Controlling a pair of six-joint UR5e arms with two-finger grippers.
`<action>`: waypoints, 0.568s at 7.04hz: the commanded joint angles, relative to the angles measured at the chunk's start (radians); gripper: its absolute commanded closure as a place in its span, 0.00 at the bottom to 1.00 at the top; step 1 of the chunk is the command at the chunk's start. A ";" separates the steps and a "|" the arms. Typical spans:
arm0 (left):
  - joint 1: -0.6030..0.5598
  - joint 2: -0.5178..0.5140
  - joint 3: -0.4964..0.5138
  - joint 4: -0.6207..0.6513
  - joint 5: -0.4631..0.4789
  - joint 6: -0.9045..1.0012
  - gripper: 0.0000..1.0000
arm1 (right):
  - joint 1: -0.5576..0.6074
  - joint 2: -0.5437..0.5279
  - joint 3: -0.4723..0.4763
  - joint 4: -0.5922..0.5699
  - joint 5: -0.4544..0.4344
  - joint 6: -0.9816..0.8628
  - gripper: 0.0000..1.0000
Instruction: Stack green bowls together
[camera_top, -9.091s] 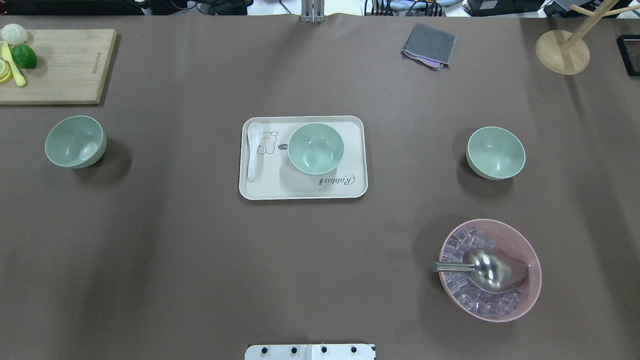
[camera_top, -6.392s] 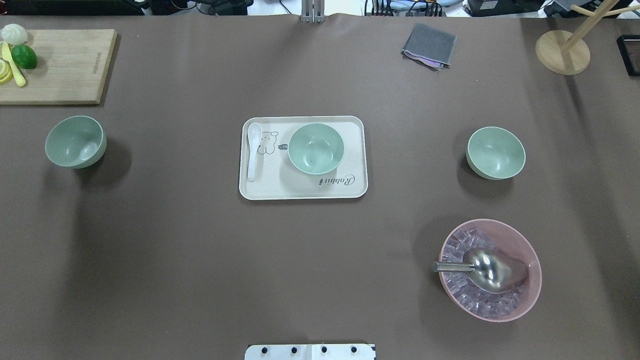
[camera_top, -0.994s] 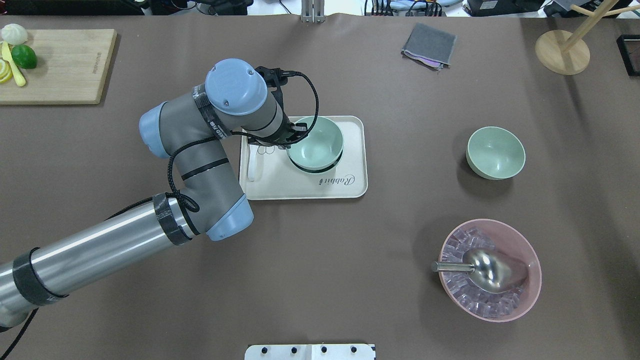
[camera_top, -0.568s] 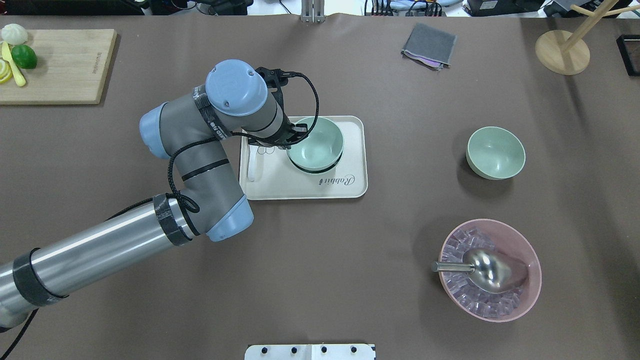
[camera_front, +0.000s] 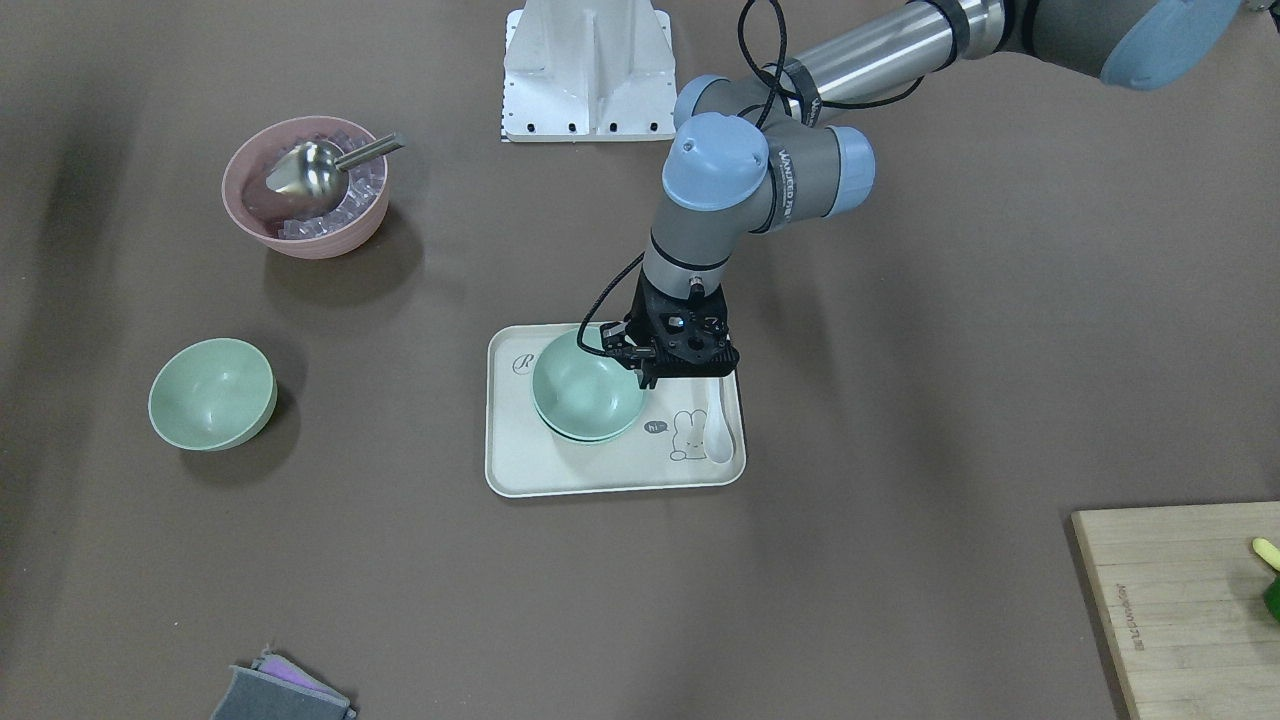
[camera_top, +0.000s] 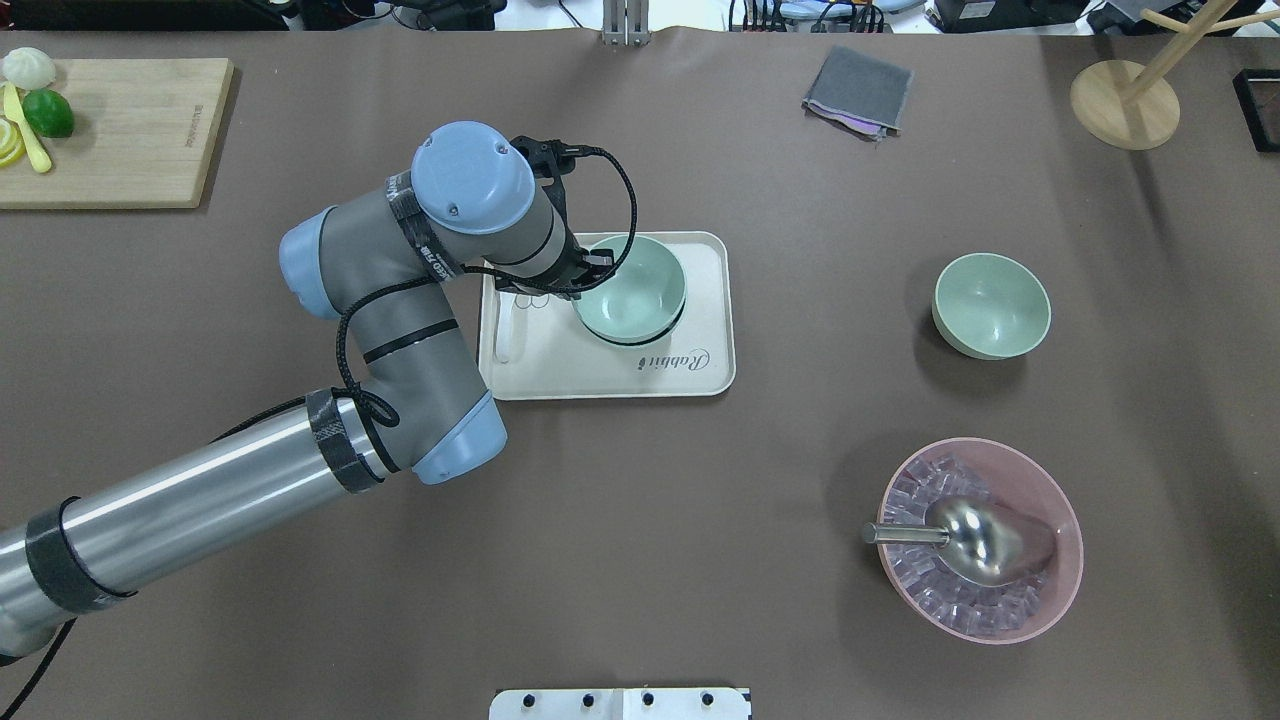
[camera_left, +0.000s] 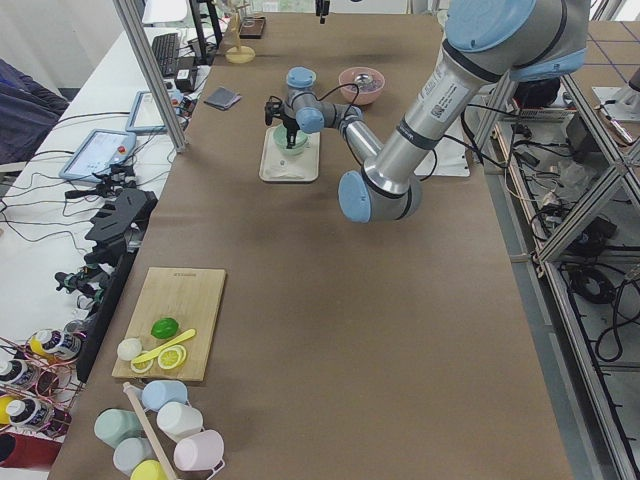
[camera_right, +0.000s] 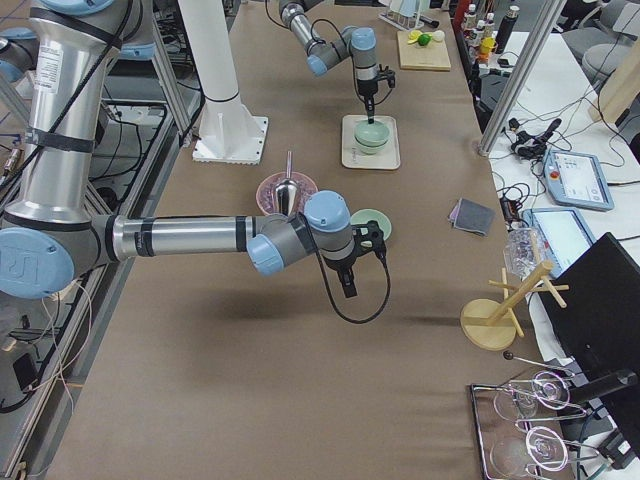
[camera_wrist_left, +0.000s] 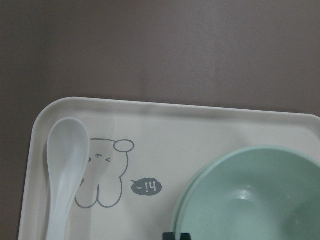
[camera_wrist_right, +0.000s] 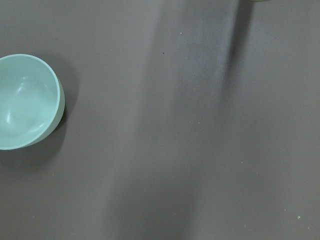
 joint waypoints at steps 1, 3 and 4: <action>0.004 0.000 -0.001 0.000 0.000 0.000 1.00 | -0.001 0.000 0.000 0.000 -0.002 0.000 0.00; 0.012 0.000 0.000 0.000 0.000 0.000 1.00 | -0.001 0.000 0.000 0.000 -0.002 0.000 0.00; 0.013 0.000 0.000 0.000 0.003 -0.002 1.00 | -0.001 0.000 0.000 0.000 -0.002 0.000 0.00</action>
